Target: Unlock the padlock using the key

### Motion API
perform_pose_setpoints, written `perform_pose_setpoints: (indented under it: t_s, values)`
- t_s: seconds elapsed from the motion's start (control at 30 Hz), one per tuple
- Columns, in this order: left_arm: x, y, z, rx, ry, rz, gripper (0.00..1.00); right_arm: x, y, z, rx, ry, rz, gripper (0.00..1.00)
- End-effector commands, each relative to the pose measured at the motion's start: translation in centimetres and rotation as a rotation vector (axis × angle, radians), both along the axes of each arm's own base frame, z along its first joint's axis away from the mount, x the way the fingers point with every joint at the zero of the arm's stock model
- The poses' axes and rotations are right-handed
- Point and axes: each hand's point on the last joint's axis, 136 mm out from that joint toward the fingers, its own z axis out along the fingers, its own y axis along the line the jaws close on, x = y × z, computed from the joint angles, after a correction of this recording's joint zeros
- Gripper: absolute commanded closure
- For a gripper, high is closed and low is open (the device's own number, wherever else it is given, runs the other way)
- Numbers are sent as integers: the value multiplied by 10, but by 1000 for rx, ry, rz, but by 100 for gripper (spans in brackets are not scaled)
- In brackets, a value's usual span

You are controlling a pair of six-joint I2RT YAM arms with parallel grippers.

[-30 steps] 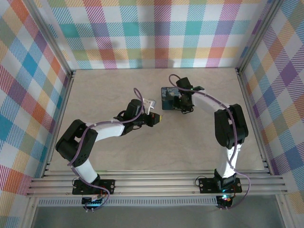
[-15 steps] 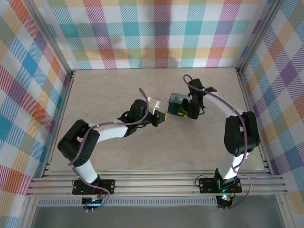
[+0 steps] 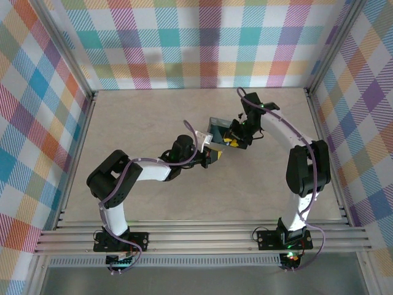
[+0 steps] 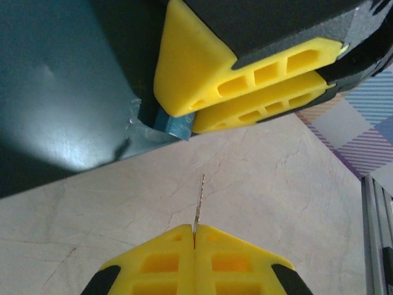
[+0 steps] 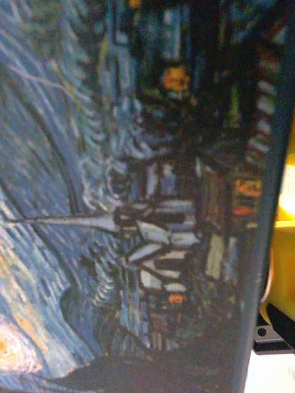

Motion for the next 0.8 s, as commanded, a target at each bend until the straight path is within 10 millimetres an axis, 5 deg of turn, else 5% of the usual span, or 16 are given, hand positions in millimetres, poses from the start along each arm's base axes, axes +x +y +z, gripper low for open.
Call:
perform_pose_setpoints:
  t_s: [0.0, 0.77]
  values:
    - [3, -4, 16, -75, -62, 22, 100, 1, 7, 14, 72, 31, -14, 100]
    - [13, -1, 3, -168, -13, 49, 100, -1, 2, 15, 105, 82, -43, 100]
